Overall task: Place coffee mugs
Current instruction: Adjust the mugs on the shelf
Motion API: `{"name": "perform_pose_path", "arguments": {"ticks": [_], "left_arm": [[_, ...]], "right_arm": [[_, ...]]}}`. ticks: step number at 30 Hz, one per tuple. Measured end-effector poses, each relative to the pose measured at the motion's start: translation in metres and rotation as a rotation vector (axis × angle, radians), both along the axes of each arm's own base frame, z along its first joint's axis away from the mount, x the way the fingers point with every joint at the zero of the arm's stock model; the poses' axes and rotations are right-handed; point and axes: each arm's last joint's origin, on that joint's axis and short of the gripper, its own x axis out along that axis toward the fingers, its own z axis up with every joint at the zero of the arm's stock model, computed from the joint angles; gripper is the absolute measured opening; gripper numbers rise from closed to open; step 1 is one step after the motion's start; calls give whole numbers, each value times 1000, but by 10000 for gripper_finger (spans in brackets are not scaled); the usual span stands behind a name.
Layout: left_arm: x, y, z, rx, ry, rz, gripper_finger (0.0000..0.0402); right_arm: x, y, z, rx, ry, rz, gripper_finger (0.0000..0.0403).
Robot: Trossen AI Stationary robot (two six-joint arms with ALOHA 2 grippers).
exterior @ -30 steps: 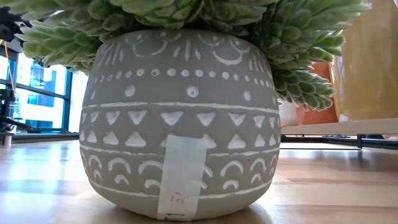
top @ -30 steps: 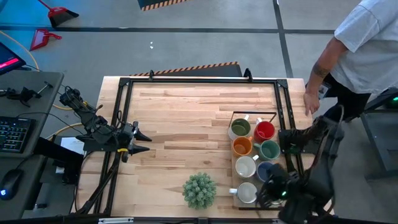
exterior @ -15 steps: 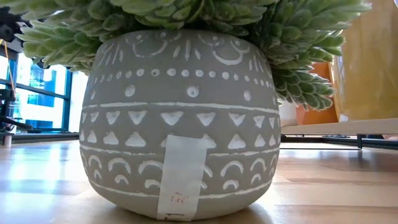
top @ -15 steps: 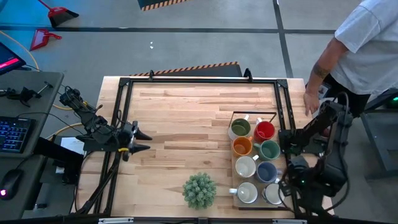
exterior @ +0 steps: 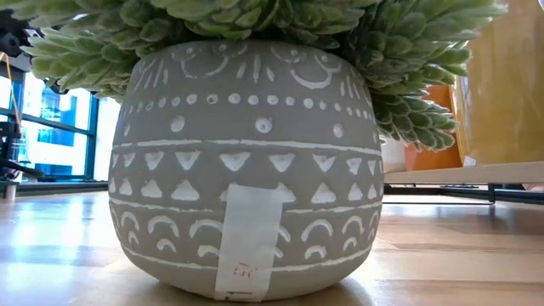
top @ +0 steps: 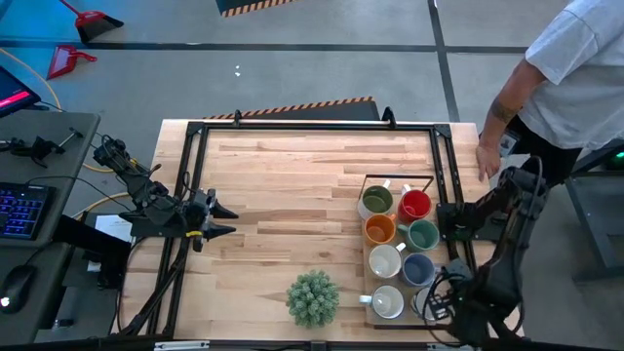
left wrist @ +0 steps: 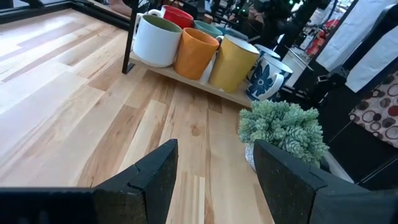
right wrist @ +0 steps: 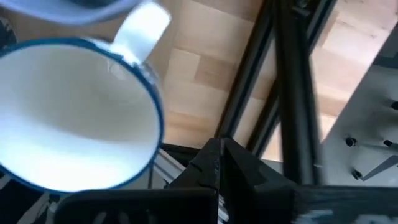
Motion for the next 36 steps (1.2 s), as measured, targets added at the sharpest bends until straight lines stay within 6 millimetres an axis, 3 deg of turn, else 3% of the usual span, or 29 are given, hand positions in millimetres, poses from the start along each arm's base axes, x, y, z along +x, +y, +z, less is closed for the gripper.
{"name": "perform_pose_path", "arguments": {"ticks": [11, 26, 36], "left_arm": [[0, 0, 0, 1, 1, 0, 197], [0, 0, 0, 0, 1, -4, 197], [0, 0, 0, 0, 2, -4, 197]], "right_arm": [[18, 21, -23, 13, -25, -13, 0], [26, 18, -24, 24, -26, 21, 0], [24, 7, -24, -54, 74, -65, 0]]}}
